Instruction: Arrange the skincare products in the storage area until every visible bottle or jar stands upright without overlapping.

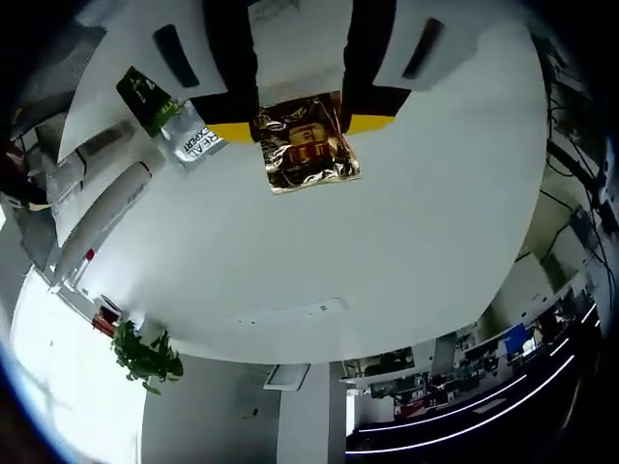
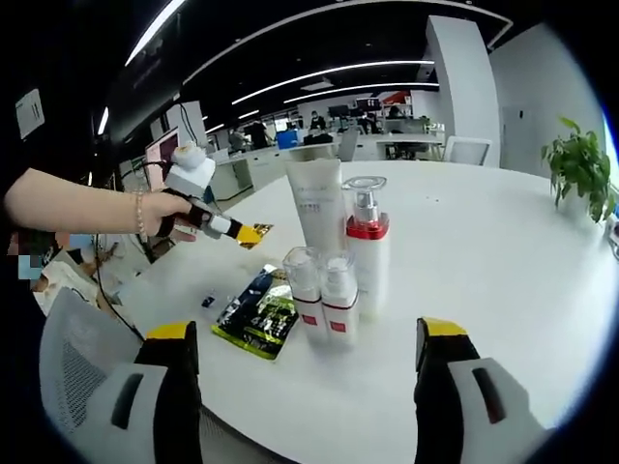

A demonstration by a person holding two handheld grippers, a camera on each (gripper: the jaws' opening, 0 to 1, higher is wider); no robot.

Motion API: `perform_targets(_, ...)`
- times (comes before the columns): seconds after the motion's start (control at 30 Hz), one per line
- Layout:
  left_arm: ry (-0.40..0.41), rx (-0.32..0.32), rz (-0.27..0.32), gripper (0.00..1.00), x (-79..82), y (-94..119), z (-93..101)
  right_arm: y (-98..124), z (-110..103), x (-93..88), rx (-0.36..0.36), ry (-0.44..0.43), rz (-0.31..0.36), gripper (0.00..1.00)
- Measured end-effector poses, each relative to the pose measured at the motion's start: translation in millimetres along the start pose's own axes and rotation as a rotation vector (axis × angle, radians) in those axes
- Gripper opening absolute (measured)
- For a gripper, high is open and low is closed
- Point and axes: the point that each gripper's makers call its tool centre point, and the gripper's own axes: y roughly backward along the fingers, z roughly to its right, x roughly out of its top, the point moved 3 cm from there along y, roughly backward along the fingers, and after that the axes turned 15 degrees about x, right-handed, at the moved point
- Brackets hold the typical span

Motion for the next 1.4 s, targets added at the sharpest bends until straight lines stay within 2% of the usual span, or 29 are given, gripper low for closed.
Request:
perform_targets(0.07,-0.004,-0.001,0.01,0.32,-2.7,10.1,4.2,0.1,-0.9,0.9,0.003,0.005,0.001,0.91)
perform_targets(0.2,0.041,-0.01,0.039,0.32,-5.1,31.7,8.2,0.7,-1.0,2.9,0.002,0.001,0.018,0.9)
perform_targets(0.27,0.028,-0.016,0.049,0.31,-8.3,45.3,15.1,1.1,-0.4,2.6,0.0,-0.001,0.026,0.9)
perform_targets(0.37,-0.003,-0.015,0.072,0.31,-7.9,55.8,15.0,1.5,-1.4,3.6,0.003,0.001,0.037,0.9)
perform_targets(0.57,-0.007,-0.028,0.095,0.31,-10.7,71.5,22.4,2.2,-3.3,5.4,0.005,0.016,0.042,0.88)
perform_targets(0.77,-0.017,-0.04,0.126,0.31,-11.4,93.0,33.8,4.2,-8.1,18.9,0.025,0.013,0.082,0.85)
perform_targets(0.87,-0.022,-0.05,0.152,0.31,-8.7,104.5,38.9,6.2,-14.0,29.2,0.047,-0.012,0.13,0.83)
perform_targets(1.0,-0.034,-0.063,0.183,0.31,-6.9,120.0,49.1,4.0,-20.5,38.4,0.077,-0.018,0.155,0.78)
perform_targets(1.17,-0.068,-0.074,0.208,0.31,-12.0,134.9,61.8,-4.1,-31.1,46.0,0.132,-0.031,0.163,0.71)
perform_targets(1.4,-0.102,-0.081,0.238,0.31,-17.8,155.3,75.4,-18.1,-40.2,53.0,0.205,-0.092,0.18,0.61)
